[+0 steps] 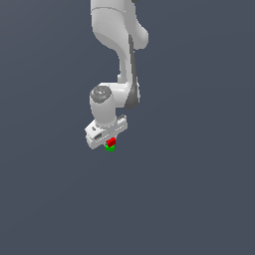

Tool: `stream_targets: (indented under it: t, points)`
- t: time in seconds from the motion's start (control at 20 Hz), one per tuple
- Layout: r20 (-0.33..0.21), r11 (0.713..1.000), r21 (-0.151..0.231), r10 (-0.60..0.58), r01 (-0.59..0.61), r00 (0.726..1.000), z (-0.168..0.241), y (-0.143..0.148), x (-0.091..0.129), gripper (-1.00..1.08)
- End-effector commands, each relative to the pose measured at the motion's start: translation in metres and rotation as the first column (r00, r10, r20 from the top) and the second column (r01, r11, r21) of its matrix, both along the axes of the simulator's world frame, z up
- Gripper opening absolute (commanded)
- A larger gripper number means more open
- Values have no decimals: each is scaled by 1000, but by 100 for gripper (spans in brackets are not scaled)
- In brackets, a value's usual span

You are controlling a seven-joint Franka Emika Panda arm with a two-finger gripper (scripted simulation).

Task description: Stack the red cube on top of the green cube.

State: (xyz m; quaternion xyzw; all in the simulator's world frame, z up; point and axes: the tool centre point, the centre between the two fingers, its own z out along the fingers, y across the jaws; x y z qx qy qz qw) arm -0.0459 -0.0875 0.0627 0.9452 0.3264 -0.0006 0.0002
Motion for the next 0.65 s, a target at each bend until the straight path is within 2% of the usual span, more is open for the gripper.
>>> stream_targets:
  t: [0.0,0.1,0.15,0.6]
  points:
    - [1,1000,1,1,-1,1000,-1,-3,3,-100]
    - [1,1000,1,1,-1,1000,-1,-3,4,-100]
    - [1,1000,1,1,-1,1000,-1,-3,4,100]
    - [1,1000,1,1,-1,1000,-1,-3,4,100]
